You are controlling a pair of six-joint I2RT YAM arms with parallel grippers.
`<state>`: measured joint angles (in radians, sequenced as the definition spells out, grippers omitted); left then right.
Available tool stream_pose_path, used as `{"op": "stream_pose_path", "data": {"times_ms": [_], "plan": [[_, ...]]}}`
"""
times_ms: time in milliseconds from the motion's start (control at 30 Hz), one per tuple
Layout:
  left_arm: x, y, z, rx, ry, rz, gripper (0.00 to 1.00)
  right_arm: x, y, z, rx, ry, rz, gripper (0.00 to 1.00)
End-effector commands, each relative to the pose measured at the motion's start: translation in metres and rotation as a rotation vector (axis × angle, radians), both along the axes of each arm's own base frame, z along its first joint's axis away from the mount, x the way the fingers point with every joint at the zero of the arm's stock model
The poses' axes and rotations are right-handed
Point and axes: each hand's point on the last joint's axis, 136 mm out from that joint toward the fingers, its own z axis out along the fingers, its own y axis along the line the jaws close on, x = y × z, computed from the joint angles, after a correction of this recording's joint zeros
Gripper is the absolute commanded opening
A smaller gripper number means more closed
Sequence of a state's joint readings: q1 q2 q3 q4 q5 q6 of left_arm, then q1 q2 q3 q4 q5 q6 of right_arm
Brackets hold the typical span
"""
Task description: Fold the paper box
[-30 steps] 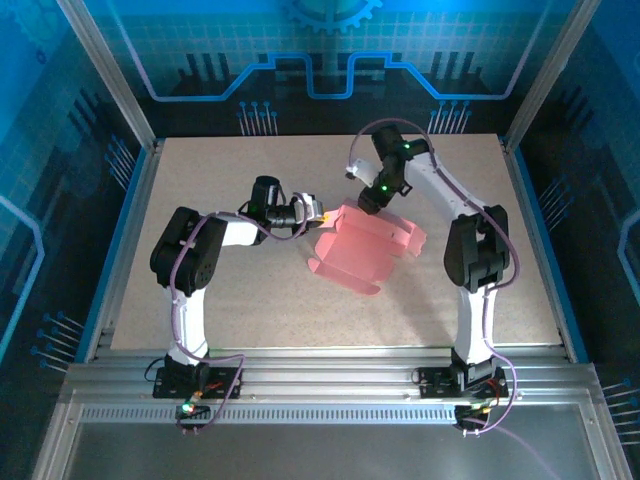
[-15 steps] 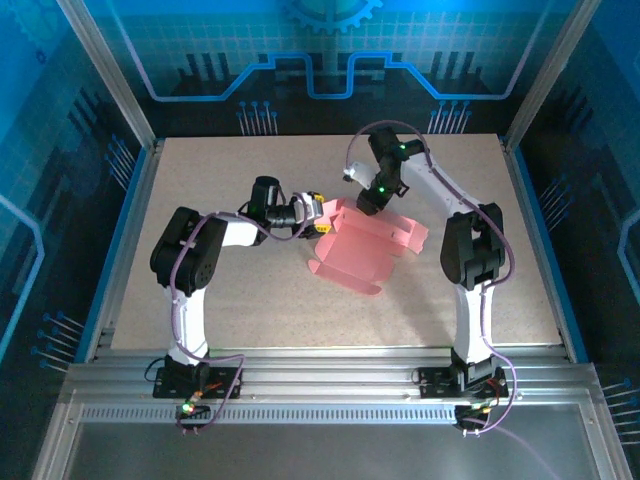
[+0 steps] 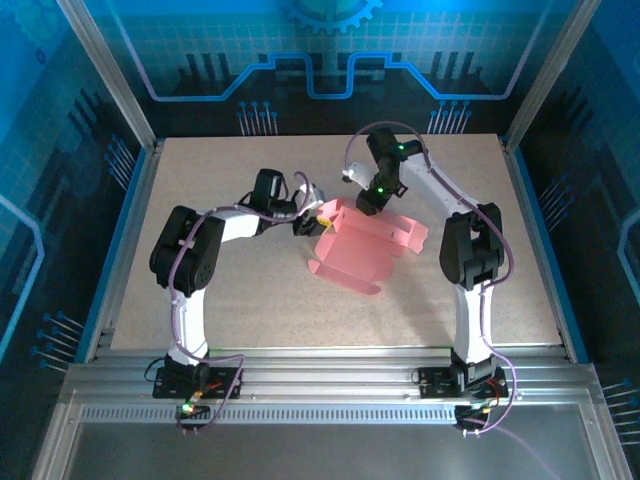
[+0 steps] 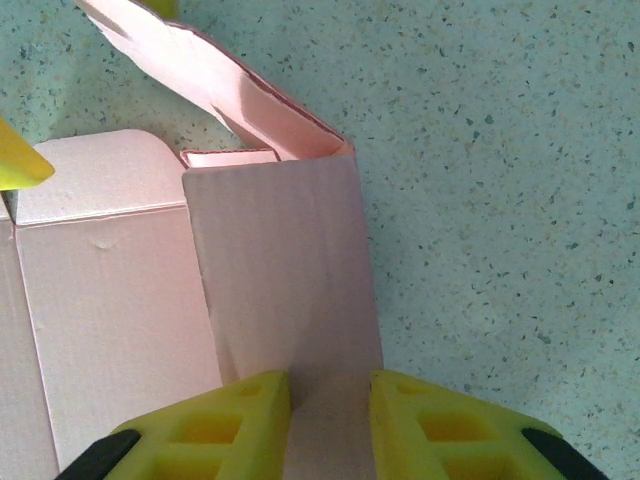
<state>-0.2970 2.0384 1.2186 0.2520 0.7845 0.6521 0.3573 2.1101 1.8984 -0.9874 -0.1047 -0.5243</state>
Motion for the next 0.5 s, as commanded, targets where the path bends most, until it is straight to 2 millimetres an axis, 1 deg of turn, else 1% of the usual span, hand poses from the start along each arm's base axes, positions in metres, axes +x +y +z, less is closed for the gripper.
{"op": "stream_pose_path", "data": {"times_ms": [0,200,267,400,467], "plan": [[-0.02,-0.01,0.015,0.0,0.122,-0.029,0.58,-0.018,0.003,-0.023,-0.043,0.09,0.011,0.28],[-0.024,-0.021,0.019,-0.017,0.18,-0.009,0.62,-0.022,0.005,-0.025,-0.044,0.099,-0.001,0.28],[-0.026,-0.024,0.017,-0.017,0.203,0.004,0.63,-0.023,0.006,-0.026,-0.043,0.103,-0.006,0.28],[-0.028,-0.028,0.007,-0.003,0.236,0.022,0.66,-0.024,0.007,-0.028,-0.04,0.104,-0.009,0.27],[-0.027,-0.029,0.008,-0.008,0.24,0.025,0.66,-0.025,0.007,-0.029,-0.042,0.105,-0.007,0.27]]}}
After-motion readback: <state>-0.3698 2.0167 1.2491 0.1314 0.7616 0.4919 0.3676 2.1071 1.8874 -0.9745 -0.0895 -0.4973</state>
